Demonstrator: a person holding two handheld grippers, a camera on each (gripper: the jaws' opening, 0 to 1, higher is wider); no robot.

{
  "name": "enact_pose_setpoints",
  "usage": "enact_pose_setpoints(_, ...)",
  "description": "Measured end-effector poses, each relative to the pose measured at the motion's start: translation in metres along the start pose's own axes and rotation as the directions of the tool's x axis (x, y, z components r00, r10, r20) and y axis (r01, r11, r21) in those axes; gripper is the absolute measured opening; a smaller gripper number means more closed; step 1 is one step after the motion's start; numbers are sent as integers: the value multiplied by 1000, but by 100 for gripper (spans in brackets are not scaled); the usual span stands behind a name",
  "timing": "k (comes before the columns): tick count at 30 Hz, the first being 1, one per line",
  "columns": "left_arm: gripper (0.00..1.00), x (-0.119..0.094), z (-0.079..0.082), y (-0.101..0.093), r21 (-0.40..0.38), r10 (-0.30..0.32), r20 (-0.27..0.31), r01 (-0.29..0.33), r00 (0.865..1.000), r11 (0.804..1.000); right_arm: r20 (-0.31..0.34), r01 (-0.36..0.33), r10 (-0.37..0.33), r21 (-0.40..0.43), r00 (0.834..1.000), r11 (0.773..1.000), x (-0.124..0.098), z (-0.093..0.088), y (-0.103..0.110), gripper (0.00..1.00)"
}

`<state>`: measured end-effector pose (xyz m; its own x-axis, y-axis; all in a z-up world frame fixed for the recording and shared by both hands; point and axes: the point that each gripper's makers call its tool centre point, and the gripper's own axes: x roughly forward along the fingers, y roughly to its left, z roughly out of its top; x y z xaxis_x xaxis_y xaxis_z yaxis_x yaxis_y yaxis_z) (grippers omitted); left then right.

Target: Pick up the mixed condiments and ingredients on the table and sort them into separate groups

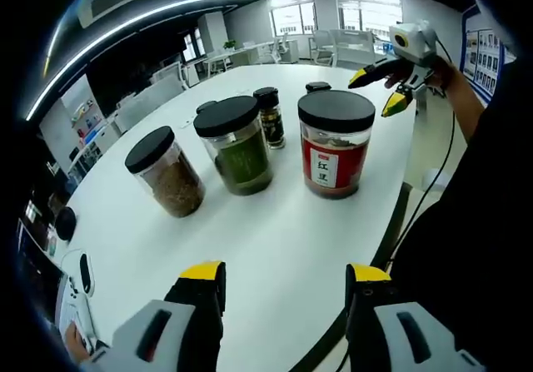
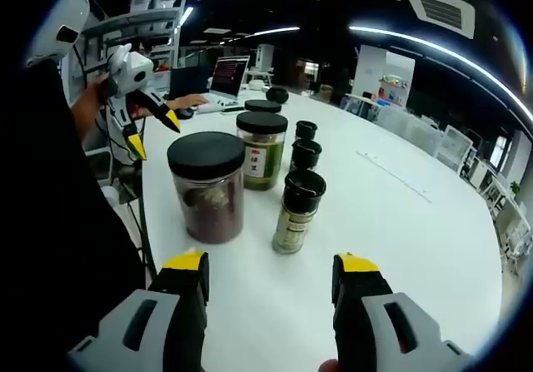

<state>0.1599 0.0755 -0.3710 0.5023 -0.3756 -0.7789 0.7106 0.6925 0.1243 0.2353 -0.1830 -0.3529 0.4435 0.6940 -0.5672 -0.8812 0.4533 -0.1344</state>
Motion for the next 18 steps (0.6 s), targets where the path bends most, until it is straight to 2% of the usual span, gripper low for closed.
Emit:
enact_pose_setpoints(13,58,2,-1,-2,14,-6,-4,7,1000,1000,12,-4,4,-3,1000,1000,5,0,-3,61)
enact_pose_setpoints(18,58,0,5,4,4,14,26,-14,1000,1000,27,-20,20,10,999,1000,9,-2,-5,62)
